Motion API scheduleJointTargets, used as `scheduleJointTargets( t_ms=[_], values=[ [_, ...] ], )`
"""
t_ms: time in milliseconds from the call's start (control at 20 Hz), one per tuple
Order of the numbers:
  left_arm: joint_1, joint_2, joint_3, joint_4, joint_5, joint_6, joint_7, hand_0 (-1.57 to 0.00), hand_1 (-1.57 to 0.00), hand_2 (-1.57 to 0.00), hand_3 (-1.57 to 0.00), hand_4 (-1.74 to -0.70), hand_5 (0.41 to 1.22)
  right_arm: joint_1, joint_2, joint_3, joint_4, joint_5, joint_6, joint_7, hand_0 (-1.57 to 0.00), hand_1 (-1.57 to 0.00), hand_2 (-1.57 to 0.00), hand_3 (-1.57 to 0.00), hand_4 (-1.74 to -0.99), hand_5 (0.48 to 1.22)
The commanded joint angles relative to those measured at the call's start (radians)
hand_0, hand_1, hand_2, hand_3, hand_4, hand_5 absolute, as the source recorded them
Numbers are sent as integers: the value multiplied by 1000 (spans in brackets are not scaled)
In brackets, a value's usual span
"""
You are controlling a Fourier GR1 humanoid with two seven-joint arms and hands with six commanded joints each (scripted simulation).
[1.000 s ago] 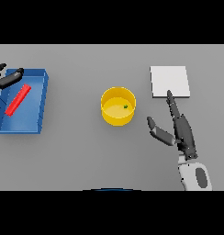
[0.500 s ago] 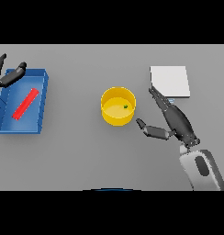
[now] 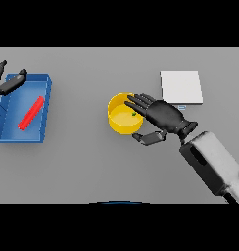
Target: Pick up the red beaker and tilt it to pour out 1 green nut into yellow bowl. Pick up the yellow bowl and place it on the metallic measuring scale.
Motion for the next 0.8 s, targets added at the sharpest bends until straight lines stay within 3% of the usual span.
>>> scheduleJointTargets(
  t_ms=[0, 200, 750],
  values=[
    [-5, 1, 2, 12, -4, 2, -6, 0, 0, 0, 0, -805, 691, -25, -5, 15, 23, 15, 12, -10, 1, 1, 1, 1, -1161, 643],
    [-6, 7, 4, 12, -4, -3, -18, 0, 0, 0, 0, -808, 695, -96, -5, 78, 119, 53, 54, -83, 1, 1, 1, 1, -1156, 642],
    [-6, 11, 3, 11, -8, -6, -18, 1, 1, 1, 1, -800, 703, -284, 66, 188, 366, 116, 170, -95, 1, 1, 1, 0, -1181, 674]
  ],
)
